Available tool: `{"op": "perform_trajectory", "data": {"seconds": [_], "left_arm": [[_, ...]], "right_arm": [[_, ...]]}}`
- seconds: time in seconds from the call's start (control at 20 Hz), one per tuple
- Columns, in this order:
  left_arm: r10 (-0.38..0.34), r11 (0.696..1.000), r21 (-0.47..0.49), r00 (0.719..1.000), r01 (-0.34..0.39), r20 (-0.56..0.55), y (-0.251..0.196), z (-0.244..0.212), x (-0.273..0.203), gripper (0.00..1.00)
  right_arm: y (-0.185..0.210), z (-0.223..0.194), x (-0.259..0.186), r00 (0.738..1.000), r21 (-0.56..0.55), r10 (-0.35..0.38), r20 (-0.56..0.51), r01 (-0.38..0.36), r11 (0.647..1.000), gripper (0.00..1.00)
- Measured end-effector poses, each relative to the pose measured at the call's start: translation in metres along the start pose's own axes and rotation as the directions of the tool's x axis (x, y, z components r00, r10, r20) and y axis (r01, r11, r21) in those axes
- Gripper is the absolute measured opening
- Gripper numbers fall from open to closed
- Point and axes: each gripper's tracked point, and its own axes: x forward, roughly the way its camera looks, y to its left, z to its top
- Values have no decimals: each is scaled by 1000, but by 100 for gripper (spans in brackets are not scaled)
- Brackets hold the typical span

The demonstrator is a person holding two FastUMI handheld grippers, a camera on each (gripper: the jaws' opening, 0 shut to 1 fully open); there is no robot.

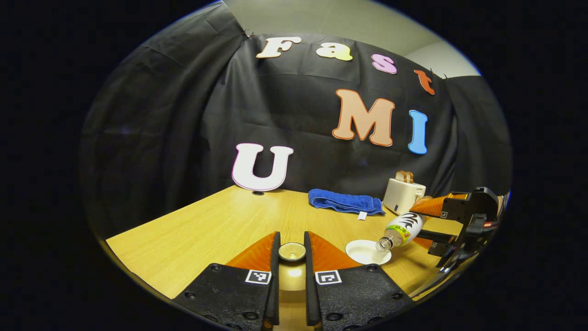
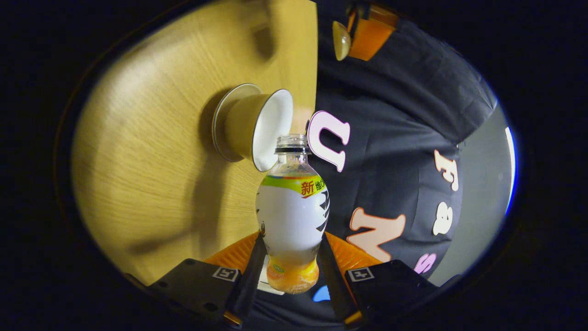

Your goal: Open the teacup lid with one hand, grasp the water bottle and pour water into the teacup with the other hand; after pouring, place the water bottle on the coaster and then close the teacup lid.

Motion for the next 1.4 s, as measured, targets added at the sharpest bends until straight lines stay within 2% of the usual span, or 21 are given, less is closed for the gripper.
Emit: {"op": "perform_trajectory", "data": {"seconds": [0.15,0.25,0.3,0.45,0.6,0.7,0.8,0.85,0.95,1.05,1.1,1.2,1.4], "left_arm": [[-21,1000,7,1000,21,4,-12,7,3,19],[-31,999,7,999,31,10,-19,9,4,20],[-32,999,12,999,32,11,-21,10,5,20],[-36,999,23,999,36,1,-27,8,9,20],[-44,999,31,999,44,-9,-35,9,12,20],[-55,998,39,998,56,-11,-44,9,14,20],[-67,996,50,998,68,-12,-51,10,14,19],[-73,996,54,997,73,-11,-55,10,14,19],[-84,995,57,996,84,-11,-62,10,13,20],[-96,994,58,995,97,-15,-70,9,14,20],[-101,993,61,995,102,-16,-73,9,14,20],[-109,992,65,994,110,-16,-77,10,12,20],[-126,989,70,992,127,-20,-87,9,14,20]], "right_arm": [[7,-3,-14,1000,188,13,-3,-12,982,72],[14,-7,-17,999,348,45,-12,-38,937,70],[16,-12,-13,998,429,57,-23,-41,902,69],[23,-22,-1,996,648,83,-32,-43,761,71],[25,-30,8,995,796,87,-39,-22,605,70],[27,-33,17,996,881,85,-37,-7,472,69],[23,-38,23,997,946,55,-45,24,323,70],[19,-41,28,998,966,35,-55,44,255,73],[25,-53,29,995,987,21,-98,94,132,70],[30,-61,38,991,991,26,-135,134,29,70],[33,-64,41,988,988,25,-154,154,-7,72],[30,-66,43,983,981,10,-184,185,-64,70],[31,-64,53,980,966,-7,-198,193,-171,71]]}}
